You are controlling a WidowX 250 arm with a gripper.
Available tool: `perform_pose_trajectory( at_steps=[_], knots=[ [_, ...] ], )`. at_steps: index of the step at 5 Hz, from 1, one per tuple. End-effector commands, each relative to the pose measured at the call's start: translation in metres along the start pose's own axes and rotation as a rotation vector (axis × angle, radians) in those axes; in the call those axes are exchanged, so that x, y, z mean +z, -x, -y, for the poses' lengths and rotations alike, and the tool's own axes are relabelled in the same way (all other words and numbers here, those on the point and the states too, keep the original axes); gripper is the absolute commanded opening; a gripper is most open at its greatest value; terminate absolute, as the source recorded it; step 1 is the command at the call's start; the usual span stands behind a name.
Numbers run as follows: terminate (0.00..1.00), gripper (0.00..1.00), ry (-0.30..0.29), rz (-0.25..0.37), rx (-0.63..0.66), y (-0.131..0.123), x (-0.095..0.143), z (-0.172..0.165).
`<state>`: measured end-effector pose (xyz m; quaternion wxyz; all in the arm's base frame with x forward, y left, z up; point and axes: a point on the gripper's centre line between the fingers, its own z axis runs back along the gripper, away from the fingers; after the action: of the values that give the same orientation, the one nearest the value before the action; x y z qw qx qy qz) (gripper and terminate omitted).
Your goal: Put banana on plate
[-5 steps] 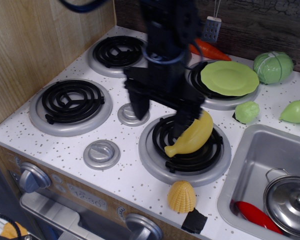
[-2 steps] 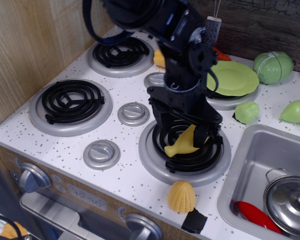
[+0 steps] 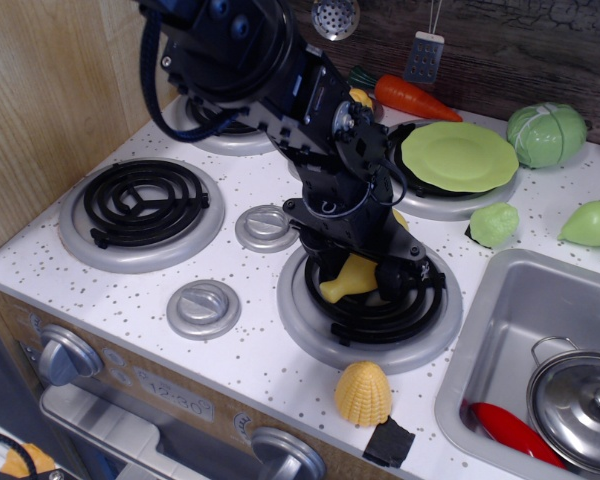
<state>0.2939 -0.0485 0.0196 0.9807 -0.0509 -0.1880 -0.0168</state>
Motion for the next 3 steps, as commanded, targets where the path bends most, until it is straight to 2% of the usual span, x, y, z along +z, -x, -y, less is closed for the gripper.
perform_pose_trajectory(
  at_steps=[1,2,3],
  knots=[
    [0.0,0.0,-0.007,-0.001,0.032,-0.016,0.014,0.005],
    [0.0,0.0,-0.041,-0.012,0.029,-0.051,0.026,0.003],
    [0.0,0.0,-0.039,-0.012,0.011,-0.084,0.03,-0.002]
  ],
)
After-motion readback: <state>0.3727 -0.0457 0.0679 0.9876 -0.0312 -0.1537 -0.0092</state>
